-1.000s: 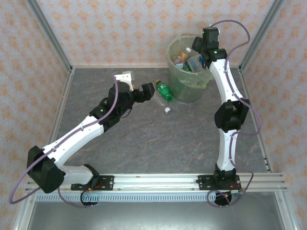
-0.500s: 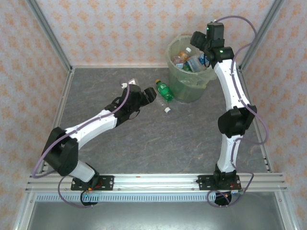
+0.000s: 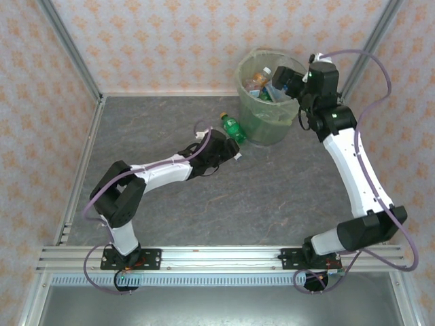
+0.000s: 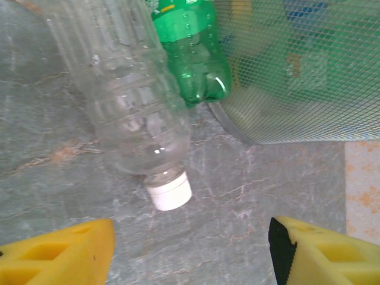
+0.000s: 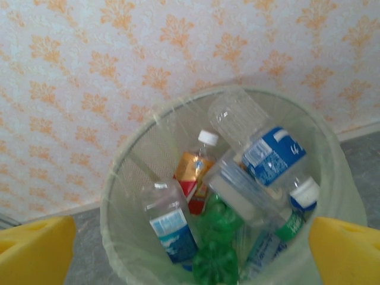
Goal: Put the plastic bottles in the bin
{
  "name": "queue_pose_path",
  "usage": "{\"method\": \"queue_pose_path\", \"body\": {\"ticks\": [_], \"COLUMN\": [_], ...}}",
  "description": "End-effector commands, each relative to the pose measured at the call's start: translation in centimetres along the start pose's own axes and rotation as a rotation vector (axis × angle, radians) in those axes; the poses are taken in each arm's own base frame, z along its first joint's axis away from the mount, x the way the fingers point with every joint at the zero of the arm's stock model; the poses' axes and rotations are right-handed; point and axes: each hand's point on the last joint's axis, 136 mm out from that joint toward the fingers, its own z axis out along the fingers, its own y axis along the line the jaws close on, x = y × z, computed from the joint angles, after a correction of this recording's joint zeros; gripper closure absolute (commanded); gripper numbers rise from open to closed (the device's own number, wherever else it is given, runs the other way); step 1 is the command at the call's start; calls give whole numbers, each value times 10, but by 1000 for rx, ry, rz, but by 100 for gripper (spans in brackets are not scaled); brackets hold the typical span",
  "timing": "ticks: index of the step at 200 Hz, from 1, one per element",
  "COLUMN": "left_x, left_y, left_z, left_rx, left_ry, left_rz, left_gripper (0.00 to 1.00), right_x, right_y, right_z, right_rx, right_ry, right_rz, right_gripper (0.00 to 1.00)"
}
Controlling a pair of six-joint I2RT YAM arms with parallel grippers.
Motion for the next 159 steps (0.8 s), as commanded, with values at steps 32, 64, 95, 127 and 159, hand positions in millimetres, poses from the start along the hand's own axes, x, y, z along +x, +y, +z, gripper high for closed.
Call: {"method": "queue_pose_path", "body": {"ticks": [32,64,95,127,159], "left_x": [19,20,20,24,22], "left_y": [-4,8,19,21,22], "left_z": [40,54,61,76,82], "left_rx": [-66,-149,-188,-188,-203], "left_ry": [-20,-43,-73,-67,-83], "left_rz": [-46,-71,-83,-86,-82], "left_gripper": [32,32,33,36,38], "right_x": [-22,-24,-23,-25,-30], "right_y": [3,5,4,4,4], "right_z": [-43,-56,-63,-67,-72], "right_rx": [-44,-59,-60,-58,-57], "right_ry": [-103,-100,-97,-102,-118], "right_rz": [29,31,26,16,15], "right_gripper": [0,0,0,0,0]}}
